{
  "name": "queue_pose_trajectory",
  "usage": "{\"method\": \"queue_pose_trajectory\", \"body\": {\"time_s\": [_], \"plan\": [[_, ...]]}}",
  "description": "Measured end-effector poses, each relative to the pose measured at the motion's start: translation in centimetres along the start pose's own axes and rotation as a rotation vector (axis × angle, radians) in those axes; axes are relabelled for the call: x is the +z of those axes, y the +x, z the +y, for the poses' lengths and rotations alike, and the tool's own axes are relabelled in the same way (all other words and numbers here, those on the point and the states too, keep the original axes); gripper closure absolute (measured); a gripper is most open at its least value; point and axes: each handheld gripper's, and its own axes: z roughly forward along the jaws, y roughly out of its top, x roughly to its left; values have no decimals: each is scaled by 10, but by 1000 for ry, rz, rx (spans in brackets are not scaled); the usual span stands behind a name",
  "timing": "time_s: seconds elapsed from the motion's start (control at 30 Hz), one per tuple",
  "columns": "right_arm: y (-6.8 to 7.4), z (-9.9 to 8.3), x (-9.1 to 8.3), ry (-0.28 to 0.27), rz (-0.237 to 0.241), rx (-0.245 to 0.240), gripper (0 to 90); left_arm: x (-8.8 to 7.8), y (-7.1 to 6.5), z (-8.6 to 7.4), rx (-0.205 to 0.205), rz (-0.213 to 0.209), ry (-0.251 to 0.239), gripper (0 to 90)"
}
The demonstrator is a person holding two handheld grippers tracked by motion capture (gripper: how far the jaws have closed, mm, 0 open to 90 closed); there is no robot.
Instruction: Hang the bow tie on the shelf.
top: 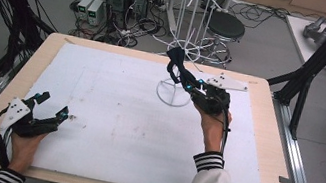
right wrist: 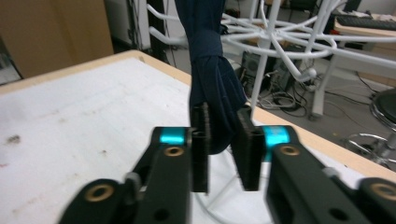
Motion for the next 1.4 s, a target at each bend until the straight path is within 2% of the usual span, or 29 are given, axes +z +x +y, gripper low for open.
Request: {"method": "queue_pose_trajectory", "body": {"time_s": [0.07, 0.13, 0.23, 0.37, 0.47, 0.67, 0.73, 0.9, 1.07, 1.3, 1.4], "plan": [[0, -1, 0, 2, -7, 7, 505, 0, 0, 0, 0, 0, 3, 146], [2, -3, -2, 5, -34, -3, 329, 0, 0, 0, 1, 0, 5, 146], [4, -8, -7, -7, -58, -5, 104, 0, 0, 0, 2, 0, 3, 146], [10, -17, -21, -38, -49, -14, 97, -2, 0, 0, 2, -2, -10, 146], [15, -31, -37, -70, -51, -11, 97, -2, 1, 0, 1, -4, -12, 146], [19, -72, -71, -116, -101, 6, 97, -2, 0, 0, -1, -5, -16, 146], [18, -87, -80, -147, -123, 17, 97, -2, 1, 0, 0, -5, -15, 146], [18, -118, -98, -207, -186, 23, 97, -2, 1, 0, -3, -4, -15, 146], [16, -144, -107, -256, -249, 30, 97, -2, 1, -1, -4, -5, -20, 146], [13, -167, -103, -255, -281, 45, 97, -3, 1, -1, -2, -4, -27, 146], [14, -168, -103, -256, -283, 49, 98, -3, 1, -1, -4, -4, -28, 146]]}}
